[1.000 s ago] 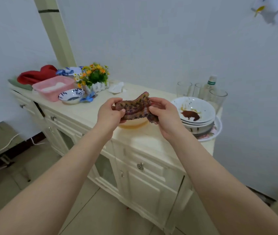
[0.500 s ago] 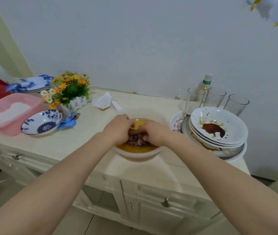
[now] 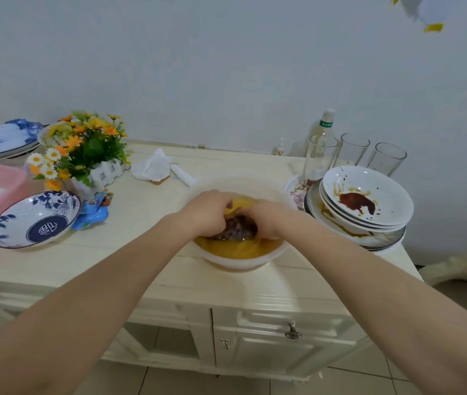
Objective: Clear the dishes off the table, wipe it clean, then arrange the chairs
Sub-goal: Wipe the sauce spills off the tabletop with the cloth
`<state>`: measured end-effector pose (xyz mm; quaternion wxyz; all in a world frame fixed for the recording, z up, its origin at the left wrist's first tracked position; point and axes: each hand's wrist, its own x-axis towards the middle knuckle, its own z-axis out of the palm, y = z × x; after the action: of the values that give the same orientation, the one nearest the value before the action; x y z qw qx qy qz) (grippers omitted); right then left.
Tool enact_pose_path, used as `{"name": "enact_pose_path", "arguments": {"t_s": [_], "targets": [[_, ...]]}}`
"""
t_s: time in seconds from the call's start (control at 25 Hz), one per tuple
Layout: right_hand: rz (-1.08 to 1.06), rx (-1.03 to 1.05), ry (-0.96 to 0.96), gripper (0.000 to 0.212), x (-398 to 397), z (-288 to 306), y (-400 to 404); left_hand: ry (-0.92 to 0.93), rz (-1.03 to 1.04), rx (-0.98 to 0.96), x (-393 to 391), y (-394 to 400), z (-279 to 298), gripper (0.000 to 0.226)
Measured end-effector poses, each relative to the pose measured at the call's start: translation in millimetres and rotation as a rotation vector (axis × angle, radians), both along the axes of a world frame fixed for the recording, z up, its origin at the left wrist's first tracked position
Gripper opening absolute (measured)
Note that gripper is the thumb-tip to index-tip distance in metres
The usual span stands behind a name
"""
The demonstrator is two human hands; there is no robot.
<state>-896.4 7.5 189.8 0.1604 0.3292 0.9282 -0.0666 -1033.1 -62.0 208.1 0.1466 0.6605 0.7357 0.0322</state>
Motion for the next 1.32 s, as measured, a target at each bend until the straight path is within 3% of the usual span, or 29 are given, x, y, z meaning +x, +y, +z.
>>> {"name": "enact_pose_path", "arguments": {"t_s": [0.08,0.2,0.28,0.32,0.48,0.68,0.88,0.96,1.08,1.16,1.2,1.32], "targets": [[-0.108,-0.006,0.209,0.042,0,6,-2,-0.226,-0.023,-0.075,4,-2,3,0.057],[-0.26,-0.122,0.626,0.014,1,30,-2,-0.335,-0.036,-0.078,3,-5,3,0.03],[-0.319,-0.113,0.817,0.027,5,48,-1,-0.261,0.085,0.08,-3,-1,8,0.016],[-0.327,-0.074,0.824,0.03,7,51,1,-0.229,0.14,0.148,-7,2,11,0.015],[-0.296,0.0,0.525,0.012,12,37,-2,-0.174,0.185,0.202,-12,3,13,0.037],[-0.071,-0.03,0.106,0.028,2,6,-10,-0.197,0.159,0.159,-6,-2,-4,0.036],[-0.066,0.029,0.129,0.026,-6,6,-7,-0.221,0.062,0.039,0,-5,0,0.055],[-0.17,-0.228,0.388,0.017,-3,19,-4,-0.206,0.015,-0.033,4,-6,0,0.062],[-0.426,-0.618,0.87,0.016,7,35,-7,-0.179,0.069,-0.067,9,-3,9,0.03],[-0.585,-0.767,1.05,0.026,12,37,-8,-0.181,0.136,-0.002,11,-1,15,0.018],[-0.669,-0.845,1.11,0.034,12,35,-8,-0.264,0.186,0.084,12,0,16,0.017],[-0.814,-0.916,1.147,0.043,10,26,-8,-0.795,0.386,0.269,17,-1,18,0.023]]}}
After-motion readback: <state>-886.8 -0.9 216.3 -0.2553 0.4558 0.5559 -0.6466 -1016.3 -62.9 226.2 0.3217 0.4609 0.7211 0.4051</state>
